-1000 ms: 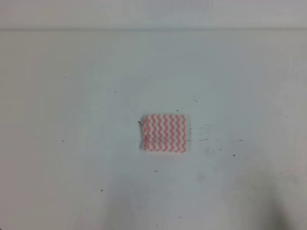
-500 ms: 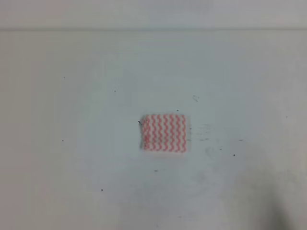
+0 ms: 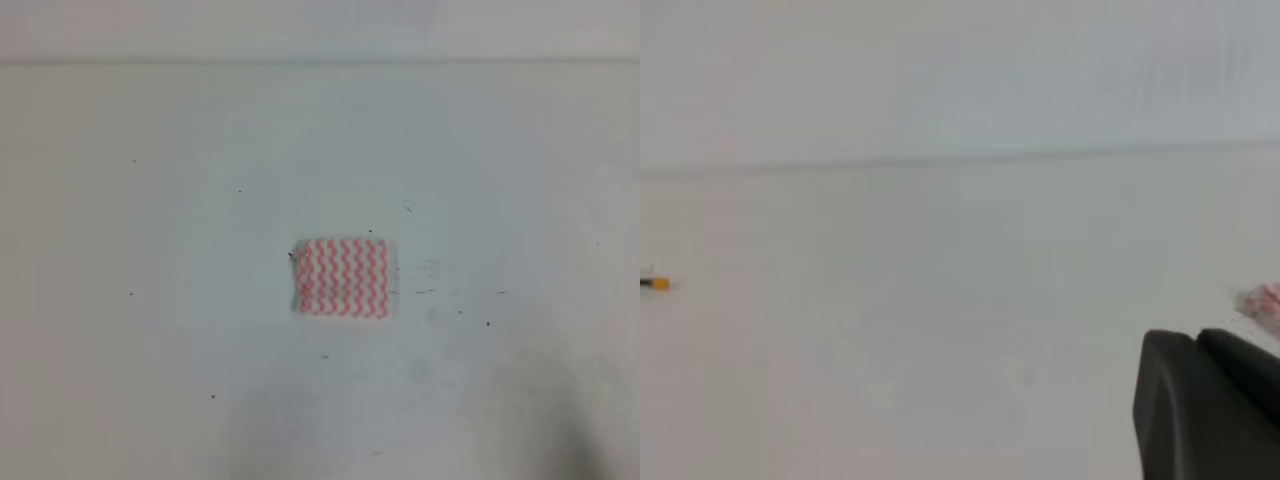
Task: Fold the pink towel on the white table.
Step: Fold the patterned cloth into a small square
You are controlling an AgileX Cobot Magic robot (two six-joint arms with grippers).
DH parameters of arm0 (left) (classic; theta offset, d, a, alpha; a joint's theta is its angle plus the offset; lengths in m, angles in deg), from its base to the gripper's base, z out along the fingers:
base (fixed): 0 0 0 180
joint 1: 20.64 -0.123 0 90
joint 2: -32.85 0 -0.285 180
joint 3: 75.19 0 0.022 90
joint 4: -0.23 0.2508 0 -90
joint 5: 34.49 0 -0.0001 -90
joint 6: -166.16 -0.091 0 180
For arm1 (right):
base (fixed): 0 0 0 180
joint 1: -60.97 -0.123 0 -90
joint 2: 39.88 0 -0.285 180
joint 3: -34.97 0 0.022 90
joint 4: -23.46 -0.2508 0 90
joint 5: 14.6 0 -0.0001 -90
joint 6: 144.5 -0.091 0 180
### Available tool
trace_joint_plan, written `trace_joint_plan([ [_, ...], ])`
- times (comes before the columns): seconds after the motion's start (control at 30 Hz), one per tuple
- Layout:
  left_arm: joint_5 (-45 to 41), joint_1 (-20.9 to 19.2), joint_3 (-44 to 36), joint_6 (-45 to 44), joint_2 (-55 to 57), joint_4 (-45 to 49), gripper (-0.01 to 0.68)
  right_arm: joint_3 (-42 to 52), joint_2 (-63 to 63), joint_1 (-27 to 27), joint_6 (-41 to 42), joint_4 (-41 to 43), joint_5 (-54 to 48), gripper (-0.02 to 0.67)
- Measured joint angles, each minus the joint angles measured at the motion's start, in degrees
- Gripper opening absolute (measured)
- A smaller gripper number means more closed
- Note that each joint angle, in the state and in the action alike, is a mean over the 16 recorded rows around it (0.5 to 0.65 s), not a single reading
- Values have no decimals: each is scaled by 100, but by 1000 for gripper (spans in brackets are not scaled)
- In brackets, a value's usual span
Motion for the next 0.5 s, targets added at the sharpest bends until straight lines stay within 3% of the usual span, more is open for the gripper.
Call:
trace_joint_plan([
  [0.5, -1120, -387, 16, -7, 11, -10, 0, 26, 21, 1, -2, -3, 21, -2],
])
